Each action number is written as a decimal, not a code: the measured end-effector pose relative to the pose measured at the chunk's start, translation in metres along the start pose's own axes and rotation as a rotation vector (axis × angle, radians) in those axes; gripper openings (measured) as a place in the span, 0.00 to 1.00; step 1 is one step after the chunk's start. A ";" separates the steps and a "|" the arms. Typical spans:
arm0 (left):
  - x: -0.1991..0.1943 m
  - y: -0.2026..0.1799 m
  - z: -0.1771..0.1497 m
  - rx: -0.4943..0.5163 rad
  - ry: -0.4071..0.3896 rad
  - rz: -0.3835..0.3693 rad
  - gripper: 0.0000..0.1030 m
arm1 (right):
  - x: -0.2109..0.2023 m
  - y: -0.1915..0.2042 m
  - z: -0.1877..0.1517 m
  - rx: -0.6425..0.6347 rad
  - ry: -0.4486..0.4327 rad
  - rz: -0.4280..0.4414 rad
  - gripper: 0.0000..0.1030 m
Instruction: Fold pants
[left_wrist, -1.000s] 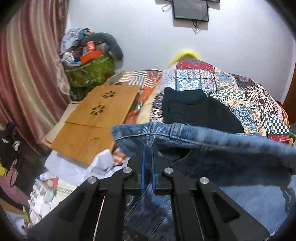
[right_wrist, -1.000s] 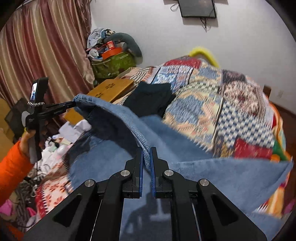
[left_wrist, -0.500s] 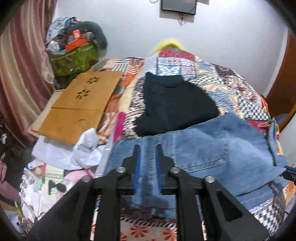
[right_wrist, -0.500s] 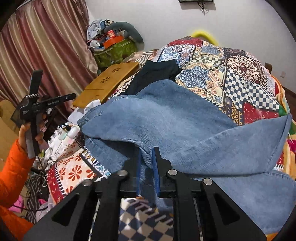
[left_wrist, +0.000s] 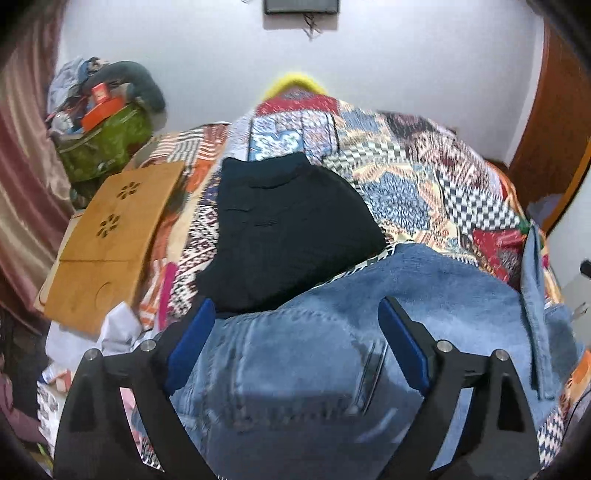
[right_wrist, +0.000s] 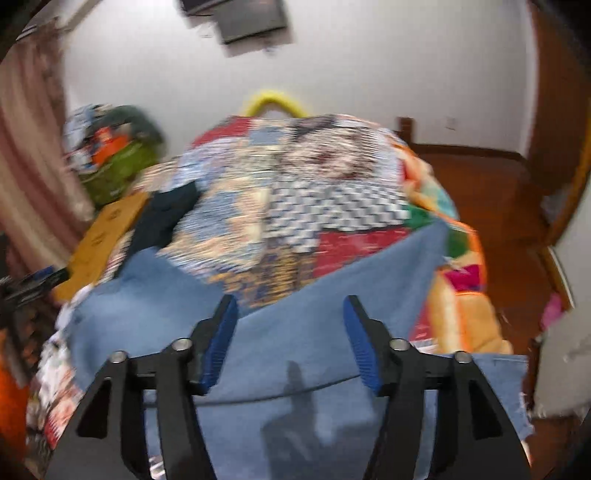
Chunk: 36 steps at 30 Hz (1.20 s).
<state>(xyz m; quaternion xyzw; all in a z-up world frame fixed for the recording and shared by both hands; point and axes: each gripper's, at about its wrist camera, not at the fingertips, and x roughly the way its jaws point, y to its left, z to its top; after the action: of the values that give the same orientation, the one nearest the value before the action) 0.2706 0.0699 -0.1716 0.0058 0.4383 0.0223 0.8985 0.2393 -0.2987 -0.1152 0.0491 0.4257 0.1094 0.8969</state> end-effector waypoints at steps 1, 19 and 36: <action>0.006 -0.003 0.002 0.013 0.009 0.004 0.88 | 0.006 -0.006 0.003 0.013 0.009 -0.026 0.68; 0.088 -0.030 -0.008 0.109 0.107 -0.002 0.98 | 0.184 -0.082 0.028 0.234 0.267 -0.262 0.42; 0.054 -0.053 -0.017 0.124 0.133 0.016 0.98 | -0.024 -0.140 -0.006 0.196 0.026 -0.088 0.10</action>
<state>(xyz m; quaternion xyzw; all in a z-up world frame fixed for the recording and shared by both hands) 0.2919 0.0197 -0.2261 0.0636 0.4977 0.0027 0.8650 0.2416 -0.4409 -0.1259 0.1165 0.4476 0.0281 0.8862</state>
